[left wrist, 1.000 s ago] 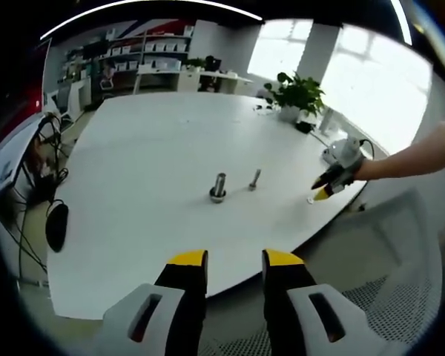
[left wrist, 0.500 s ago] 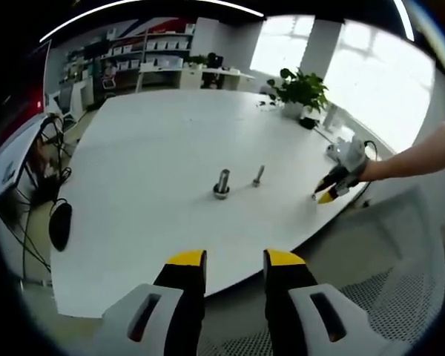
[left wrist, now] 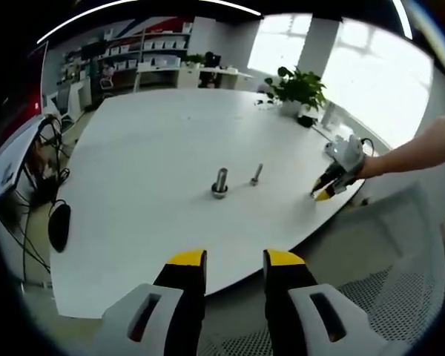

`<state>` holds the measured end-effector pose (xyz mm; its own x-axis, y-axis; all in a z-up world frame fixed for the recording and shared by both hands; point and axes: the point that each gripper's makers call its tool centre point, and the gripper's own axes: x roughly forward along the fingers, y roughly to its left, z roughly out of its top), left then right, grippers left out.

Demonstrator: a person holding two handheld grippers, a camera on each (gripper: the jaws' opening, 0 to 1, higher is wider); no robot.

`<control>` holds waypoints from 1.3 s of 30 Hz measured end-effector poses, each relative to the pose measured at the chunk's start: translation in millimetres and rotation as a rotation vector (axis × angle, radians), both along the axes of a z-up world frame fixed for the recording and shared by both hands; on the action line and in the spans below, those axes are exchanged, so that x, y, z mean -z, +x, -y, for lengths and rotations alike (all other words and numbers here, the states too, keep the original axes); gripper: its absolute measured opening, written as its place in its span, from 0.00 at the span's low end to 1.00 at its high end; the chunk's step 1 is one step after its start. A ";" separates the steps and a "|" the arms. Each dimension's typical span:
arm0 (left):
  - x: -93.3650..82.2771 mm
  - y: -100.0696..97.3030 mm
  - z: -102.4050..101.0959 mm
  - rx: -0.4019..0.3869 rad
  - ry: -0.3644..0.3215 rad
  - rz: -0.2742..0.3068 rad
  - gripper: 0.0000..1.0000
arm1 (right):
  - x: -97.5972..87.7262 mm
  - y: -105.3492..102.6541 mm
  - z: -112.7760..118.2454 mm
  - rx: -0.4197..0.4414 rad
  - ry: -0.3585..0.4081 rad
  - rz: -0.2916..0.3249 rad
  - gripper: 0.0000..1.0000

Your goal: Place the washer onto the threaded stud by aligning its center hole with the stud, sliding it down to the base, and recovering from edge contact or off-axis alignment until the washer reaches the visible bottom stop.

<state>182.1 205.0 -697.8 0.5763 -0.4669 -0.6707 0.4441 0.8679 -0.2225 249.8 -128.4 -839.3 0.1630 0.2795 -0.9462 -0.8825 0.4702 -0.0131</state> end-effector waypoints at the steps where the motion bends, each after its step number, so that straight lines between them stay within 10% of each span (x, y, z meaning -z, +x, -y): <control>1: -0.1 -0.3 -0.1 0.000 0.000 0.000 0.28 | -0.3 -0.6 -0.9 -0.007 -0.006 -0.003 0.19; 39: -0.4 0.6 -2.1 -0.011 0.002 0.001 0.28 | 0.9 7.3 -5.4 0.095 -0.035 -0.030 0.13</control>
